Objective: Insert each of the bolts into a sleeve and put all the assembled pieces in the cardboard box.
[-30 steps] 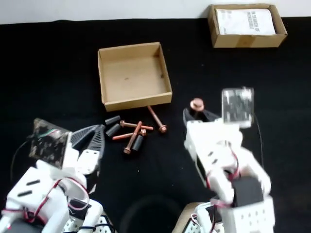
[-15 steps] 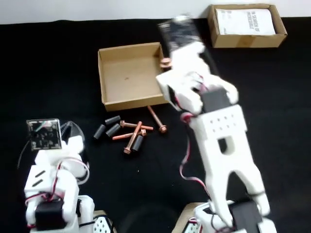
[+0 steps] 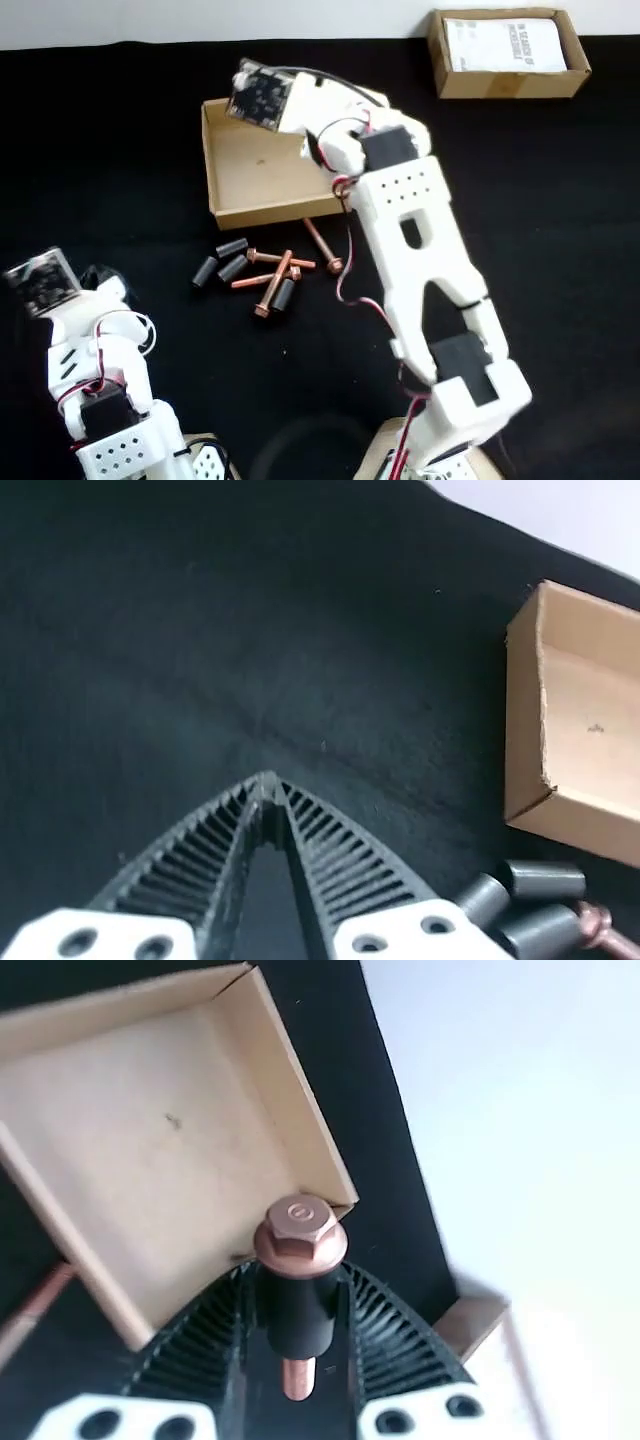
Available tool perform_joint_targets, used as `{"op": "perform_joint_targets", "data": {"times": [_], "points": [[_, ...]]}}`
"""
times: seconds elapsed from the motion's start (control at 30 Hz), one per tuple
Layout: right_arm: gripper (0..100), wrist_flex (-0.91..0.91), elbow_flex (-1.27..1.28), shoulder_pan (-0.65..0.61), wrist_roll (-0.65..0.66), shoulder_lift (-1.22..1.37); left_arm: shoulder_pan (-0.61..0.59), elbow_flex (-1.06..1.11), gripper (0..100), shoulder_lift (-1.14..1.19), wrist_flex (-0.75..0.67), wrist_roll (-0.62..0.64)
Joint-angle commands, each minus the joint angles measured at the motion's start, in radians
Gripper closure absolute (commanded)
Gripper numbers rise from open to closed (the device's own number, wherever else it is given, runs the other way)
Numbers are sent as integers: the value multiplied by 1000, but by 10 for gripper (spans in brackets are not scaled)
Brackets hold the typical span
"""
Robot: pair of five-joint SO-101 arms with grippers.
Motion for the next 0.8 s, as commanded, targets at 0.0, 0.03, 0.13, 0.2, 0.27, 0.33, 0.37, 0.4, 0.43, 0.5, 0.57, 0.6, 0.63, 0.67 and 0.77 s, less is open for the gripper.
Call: {"op": "perform_joint_targets", "data": {"times": [0.0,0.03,0.13,0.2,0.27,0.33,0.37,0.4,0.43,0.5,0.57,0.6,0.63,0.67,0.77], "points": [[991,-61,-65,-27,66,51,-30,21,992,-7,-23,107],[991,-61,-65,-31,66,74,-33,24,992,-4,-23,130],[991,-61,-67,-59,64,160,-44,24,992,-2,-17,189],[991,-82,-67,-71,64,225,-42,24,991,-2,-18,201],[991,-130,-67,-74,66,286,-35,24,991,-5,-21,204],[991,-151,-67,-74,68,331,-35,24,990,-7,-23,204],[991,-153,-67,-77,68,346,-35,24,990,-7,-23,204],[991,-153,-64,-85,68,358,-35,24,990,-8,-23,204],[991,-153,-59,-90,68,367,-35,24,990,-8,-23,201],[981,-153,-59,-96,68,381,-35,24,990,-8,-23,201],[925,-153,-59,-101,64,387,-35,24,990,-8,-23,201],[887,-153,-59,-102,64,389,-35,24,990,-8,-23,201],[856,-151,-59,-102,64,387,-35,24,990,-8,-23,201],[833,-139,-64,-104,64,384,-35,24,990,-8,-23,201],[833,-81,-88,-105,63,374,-35,24,990,-8,-23,198]]}}
